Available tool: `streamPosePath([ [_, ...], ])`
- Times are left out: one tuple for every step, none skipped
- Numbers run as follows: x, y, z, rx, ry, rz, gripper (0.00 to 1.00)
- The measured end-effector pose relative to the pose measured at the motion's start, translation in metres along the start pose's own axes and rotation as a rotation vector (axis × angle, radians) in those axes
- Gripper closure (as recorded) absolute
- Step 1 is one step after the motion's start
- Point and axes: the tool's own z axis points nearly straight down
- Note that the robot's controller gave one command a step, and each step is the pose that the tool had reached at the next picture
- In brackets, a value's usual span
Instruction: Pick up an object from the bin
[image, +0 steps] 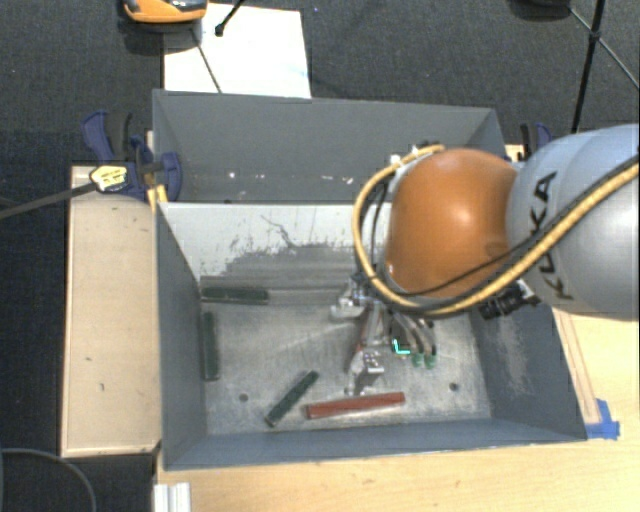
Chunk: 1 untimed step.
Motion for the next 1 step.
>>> streamPosePath([
  [-0.0016, -0.0006, -0.0033, -0.001, -0.007, 0.004, 0.0],
])
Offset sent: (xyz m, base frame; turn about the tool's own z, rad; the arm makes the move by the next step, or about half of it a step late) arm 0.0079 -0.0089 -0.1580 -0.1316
